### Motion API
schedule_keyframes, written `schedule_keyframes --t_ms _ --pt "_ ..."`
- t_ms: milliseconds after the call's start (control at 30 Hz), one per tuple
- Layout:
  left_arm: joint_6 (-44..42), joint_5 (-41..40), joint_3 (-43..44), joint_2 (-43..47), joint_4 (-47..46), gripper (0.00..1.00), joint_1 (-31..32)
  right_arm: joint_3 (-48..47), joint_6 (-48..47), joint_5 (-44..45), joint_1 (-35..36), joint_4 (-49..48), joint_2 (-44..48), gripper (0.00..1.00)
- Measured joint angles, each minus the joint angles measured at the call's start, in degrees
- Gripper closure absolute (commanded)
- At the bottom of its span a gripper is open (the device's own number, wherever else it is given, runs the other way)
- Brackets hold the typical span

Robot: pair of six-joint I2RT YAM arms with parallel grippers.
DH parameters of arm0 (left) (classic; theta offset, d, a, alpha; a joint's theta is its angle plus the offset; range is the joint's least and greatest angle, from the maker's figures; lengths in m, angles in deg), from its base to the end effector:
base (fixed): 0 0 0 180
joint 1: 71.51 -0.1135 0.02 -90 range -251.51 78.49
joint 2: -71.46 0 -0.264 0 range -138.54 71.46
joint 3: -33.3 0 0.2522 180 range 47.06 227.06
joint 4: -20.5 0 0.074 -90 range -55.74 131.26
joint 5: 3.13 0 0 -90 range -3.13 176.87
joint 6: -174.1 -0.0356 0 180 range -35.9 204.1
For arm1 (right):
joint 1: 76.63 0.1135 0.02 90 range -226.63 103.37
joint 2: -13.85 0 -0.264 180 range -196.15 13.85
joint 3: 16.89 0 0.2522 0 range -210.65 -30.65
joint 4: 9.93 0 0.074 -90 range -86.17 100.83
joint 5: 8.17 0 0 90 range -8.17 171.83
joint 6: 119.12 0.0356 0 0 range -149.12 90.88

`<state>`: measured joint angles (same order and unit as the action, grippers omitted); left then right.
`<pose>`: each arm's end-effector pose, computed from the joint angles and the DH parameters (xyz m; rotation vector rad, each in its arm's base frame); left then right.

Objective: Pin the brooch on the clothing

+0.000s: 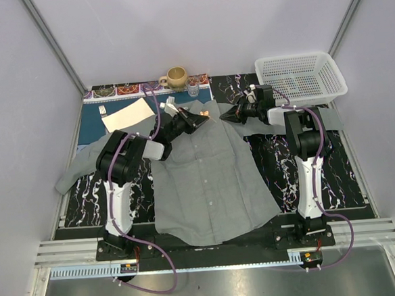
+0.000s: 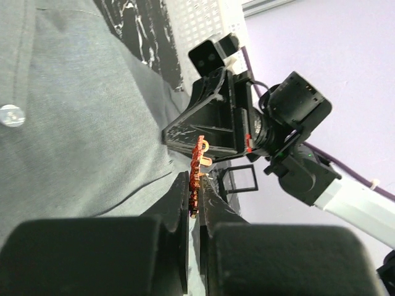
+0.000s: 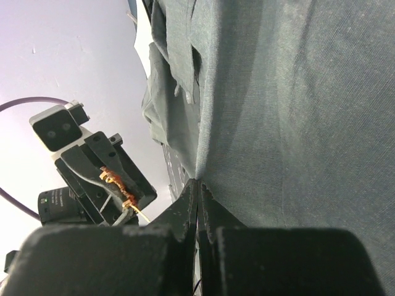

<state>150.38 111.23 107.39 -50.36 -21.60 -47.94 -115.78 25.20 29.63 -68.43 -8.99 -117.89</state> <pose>0.3926 -0.1873 0.1408 -0.3407 1.8770 -1.4843 0.4783 0.0973 0.1204 0.3416 2.3139 1.5747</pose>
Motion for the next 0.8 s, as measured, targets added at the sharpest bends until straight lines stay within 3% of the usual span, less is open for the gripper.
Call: schedule_keyframes --t_ms 800 --pt "7.78 -6.62 0.31 -4.85 -4.2 1.0 2.36 2.84 2.84 -1.07 -0.02 -4.83 0.0 1.0"
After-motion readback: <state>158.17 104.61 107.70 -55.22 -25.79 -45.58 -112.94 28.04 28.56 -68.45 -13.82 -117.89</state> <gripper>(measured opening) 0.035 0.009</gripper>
